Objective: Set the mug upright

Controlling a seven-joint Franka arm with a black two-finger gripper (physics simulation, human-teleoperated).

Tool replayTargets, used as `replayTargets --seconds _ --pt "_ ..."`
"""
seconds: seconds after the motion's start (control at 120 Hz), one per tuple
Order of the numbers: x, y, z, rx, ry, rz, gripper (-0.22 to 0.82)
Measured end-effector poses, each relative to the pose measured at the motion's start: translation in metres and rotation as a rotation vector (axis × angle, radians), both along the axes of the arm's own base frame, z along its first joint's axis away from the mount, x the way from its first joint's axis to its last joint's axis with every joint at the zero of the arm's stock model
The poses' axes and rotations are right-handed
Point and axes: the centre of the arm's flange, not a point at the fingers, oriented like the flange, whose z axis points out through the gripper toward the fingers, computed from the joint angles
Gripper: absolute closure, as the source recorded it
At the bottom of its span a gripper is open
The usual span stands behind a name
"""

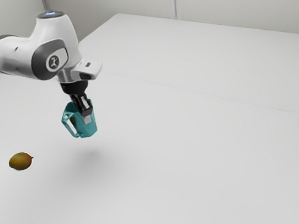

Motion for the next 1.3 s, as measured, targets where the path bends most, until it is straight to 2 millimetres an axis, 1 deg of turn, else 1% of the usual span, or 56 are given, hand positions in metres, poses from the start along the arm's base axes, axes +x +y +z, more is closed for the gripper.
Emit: replayTargets --seconds 0.225,0.375,0.617,0.825,1.3 --pt "-0.002 -0.014 -0.018 0.078 -0.002 0.093 0.79" --pt "0.001 -0.015 -0.036 0.113 -0.013 0.157 0.79" --pt "0.006 -0.02 -0.058 0.124 -0.02 0.248 0.79" --pt "0.009 -0.029 -0.073 0.134 -0.02 0.295 0.79" --pt "0.016 -0.036 -0.103 0.148 -0.006 0.379 0.78"
